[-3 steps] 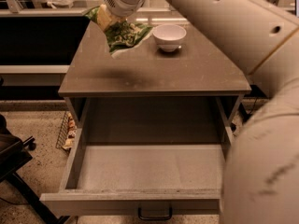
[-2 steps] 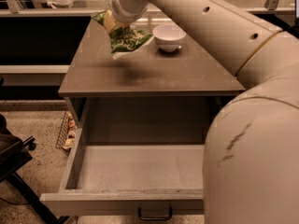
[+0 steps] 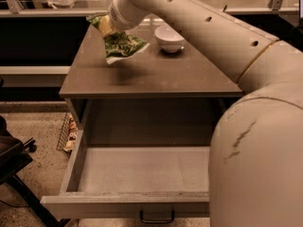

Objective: Pick green jalapeno chip bag from top drawer and place on counter

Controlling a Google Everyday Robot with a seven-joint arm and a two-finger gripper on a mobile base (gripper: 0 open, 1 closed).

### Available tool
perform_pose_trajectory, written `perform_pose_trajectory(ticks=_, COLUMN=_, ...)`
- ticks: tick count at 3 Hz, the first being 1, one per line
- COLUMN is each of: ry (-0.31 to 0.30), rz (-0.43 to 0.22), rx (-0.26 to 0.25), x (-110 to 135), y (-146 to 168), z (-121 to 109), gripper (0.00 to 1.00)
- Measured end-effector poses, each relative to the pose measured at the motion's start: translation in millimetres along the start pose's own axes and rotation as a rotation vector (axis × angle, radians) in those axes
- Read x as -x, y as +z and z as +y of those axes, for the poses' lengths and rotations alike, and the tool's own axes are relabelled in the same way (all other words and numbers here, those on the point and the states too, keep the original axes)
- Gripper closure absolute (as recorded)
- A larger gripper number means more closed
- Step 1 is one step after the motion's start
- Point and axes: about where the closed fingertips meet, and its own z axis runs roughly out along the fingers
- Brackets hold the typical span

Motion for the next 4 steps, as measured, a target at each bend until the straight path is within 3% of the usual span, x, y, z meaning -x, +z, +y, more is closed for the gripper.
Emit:
perform_pose_trajectory(ticks=3, ry=-0.003, rz=0.010, rx=0.009, x=-3.0, y=6.9, z=5.1, gripper=0.04)
perform_pose_trajectory(ticks=4, ry=-0.004, rz=0.011, rx=0.010, x=-3.6, y=8.3, z=6.1, gripper=0.00)
